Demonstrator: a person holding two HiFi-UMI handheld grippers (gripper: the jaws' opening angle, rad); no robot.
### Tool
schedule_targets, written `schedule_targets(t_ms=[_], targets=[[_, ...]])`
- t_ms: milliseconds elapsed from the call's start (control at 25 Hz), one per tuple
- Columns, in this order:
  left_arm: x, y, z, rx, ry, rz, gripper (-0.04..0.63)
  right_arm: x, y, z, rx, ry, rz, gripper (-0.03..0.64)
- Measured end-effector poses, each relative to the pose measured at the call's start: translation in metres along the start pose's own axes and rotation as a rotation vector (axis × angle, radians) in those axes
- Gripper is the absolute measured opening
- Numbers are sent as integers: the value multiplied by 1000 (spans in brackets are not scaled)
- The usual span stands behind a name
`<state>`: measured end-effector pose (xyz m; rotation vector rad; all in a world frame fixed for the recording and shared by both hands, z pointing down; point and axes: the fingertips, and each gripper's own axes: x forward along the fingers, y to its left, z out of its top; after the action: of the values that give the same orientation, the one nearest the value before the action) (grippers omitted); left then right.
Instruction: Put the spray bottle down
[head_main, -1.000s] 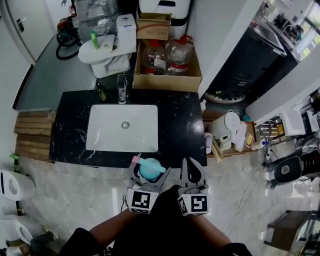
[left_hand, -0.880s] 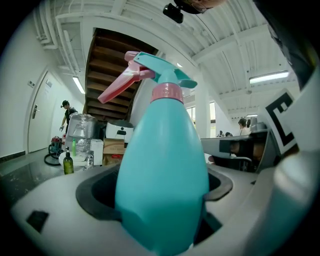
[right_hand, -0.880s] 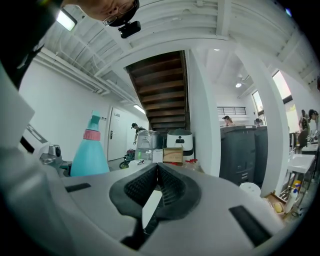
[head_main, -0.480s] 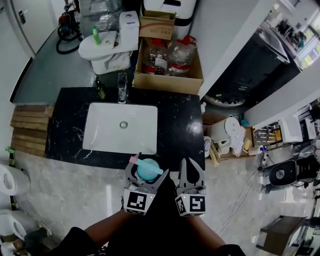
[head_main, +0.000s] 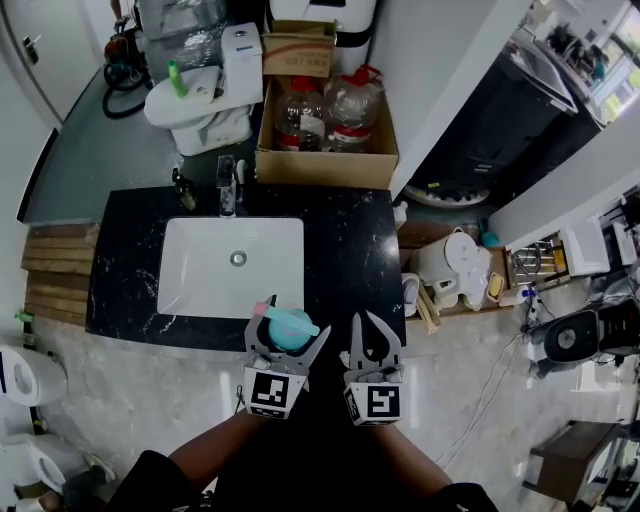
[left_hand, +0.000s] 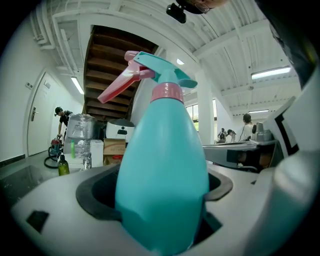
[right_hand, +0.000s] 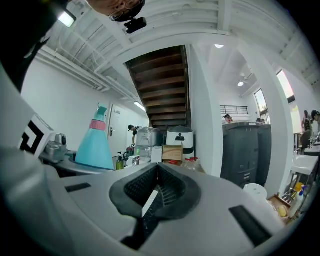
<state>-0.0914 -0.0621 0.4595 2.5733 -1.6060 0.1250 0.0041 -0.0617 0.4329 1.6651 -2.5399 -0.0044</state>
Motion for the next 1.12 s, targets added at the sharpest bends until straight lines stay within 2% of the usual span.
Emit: schedule_targets(t_ms=[560,880,1120], targets=[[111,-8,-13,44,41,-49,451,59,-72,-3,10,6,-32,15],[171,-7,-49,63,82,-117,451,97,-96,-23,29,50,1,15],[204,4,-70,45,128,-121,451,114,-107,-46,111,95,17,15]])
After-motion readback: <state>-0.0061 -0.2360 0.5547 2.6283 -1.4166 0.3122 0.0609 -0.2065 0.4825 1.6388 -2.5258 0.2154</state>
